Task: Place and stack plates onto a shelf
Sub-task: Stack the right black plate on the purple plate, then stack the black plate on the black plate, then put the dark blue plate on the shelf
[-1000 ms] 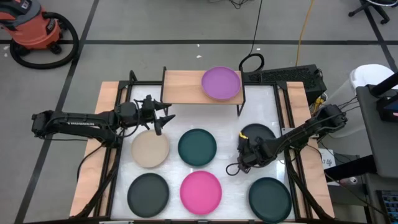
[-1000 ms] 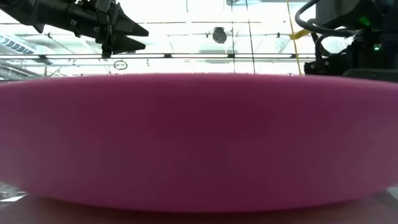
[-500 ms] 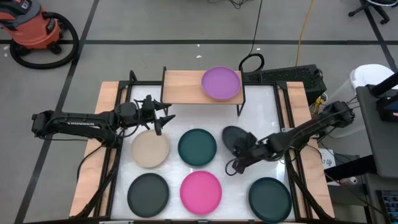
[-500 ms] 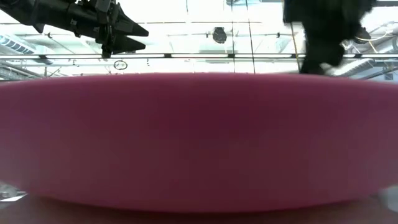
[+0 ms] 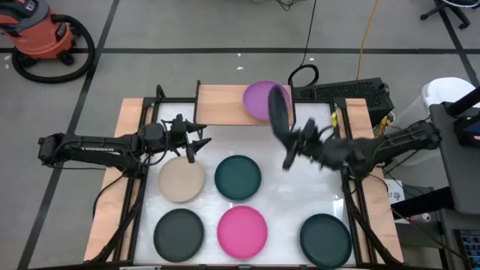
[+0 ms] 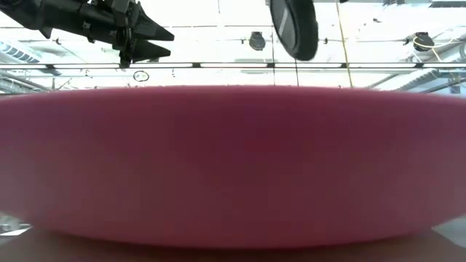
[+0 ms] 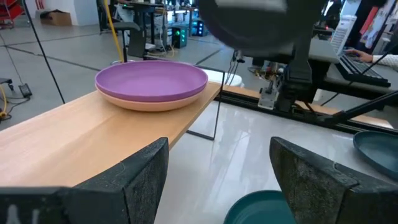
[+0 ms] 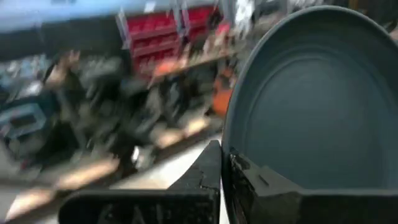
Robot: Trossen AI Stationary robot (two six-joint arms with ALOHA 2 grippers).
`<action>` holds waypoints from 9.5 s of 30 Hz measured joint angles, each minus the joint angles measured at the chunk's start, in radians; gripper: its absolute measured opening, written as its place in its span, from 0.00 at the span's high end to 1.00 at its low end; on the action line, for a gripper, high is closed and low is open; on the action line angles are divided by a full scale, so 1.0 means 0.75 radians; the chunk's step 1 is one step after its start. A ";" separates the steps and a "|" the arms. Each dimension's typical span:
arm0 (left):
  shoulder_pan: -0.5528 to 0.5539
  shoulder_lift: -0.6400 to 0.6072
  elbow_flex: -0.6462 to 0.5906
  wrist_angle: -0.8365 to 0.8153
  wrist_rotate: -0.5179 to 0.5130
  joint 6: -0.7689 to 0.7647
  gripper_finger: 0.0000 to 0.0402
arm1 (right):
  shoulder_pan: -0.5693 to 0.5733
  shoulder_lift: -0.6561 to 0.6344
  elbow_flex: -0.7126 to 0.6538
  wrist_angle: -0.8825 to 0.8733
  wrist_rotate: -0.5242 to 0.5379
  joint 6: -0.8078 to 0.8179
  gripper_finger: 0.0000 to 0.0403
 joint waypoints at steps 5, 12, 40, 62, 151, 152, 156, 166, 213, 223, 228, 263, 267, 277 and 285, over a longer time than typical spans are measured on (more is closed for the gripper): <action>0.001 0.000 0.000 0.003 -0.001 0.012 0.30 | -0.251 -0.003 0.035 0.106 -0.162 -0.170 1.00; 0.001 0.000 0.000 0.010 -0.010 0.072 0.30 | -0.515 0.202 0.249 -0.214 -0.405 -0.284 1.00; 0.002 0.000 0.000 0.013 -0.013 0.079 0.30 | -0.640 0.605 0.382 -0.632 -0.441 -0.552 0.86; -0.150 0.026 0.310 -0.482 -0.006 0.115 0.30 | -0.365 0.130 0.381 -0.625 -0.440 -0.351 0.66; -0.497 0.553 1.332 -1.509 -0.124 0.279 0.98 | -0.018 0.129 0.218 -0.631 -0.437 -0.194 0.65; -0.443 0.533 1.332 -1.460 -0.146 0.301 0.98 | -0.006 0.128 0.198 -0.634 -0.435 -0.190 0.65; -0.187 0.510 1.332 -1.240 -0.154 0.305 0.98 | 0.038 0.129 0.082 -0.604 -0.436 -0.166 0.65; 0.403 0.762 1.332 -0.885 0.372 0.048 0.98 | 0.168 0.129 -0.394 0.103 -0.436 -0.147 0.65; 0.625 0.680 1.137 -0.587 0.608 0.219 0.69 | 0.263 -0.052 -0.566 0.313 -0.437 -0.364 0.65; 0.386 -0.020 0.113 -0.031 0.374 0.150 0.79 | 0.270 -0.052 -0.566 0.455 -0.438 -0.404 0.65; 0.294 -0.158 -0.272 0.393 0.364 0.032 0.79 | 0.241 -0.052 -0.469 0.388 -0.437 -0.421 0.65; 0.099 -0.166 -0.504 0.546 0.298 0.042 0.79 | 0.360 0.269 -0.081 -0.864 -0.715 0.380 0.65; 0.099 -0.166 -0.504 0.528 0.298 0.040 0.79 | 0.380 0.342 -0.027 -1.041 -0.744 0.421 0.65; 0.099 -0.166 -0.504 0.475 0.298 0.000 0.79 | 0.470 0.450 -0.014 -1.126 -0.941 0.368 0.65; 0.099 -0.166 -0.504 0.446 0.298 -0.004 0.79 | 0.532 0.506 -0.051 -1.115 -1.001 0.346 0.65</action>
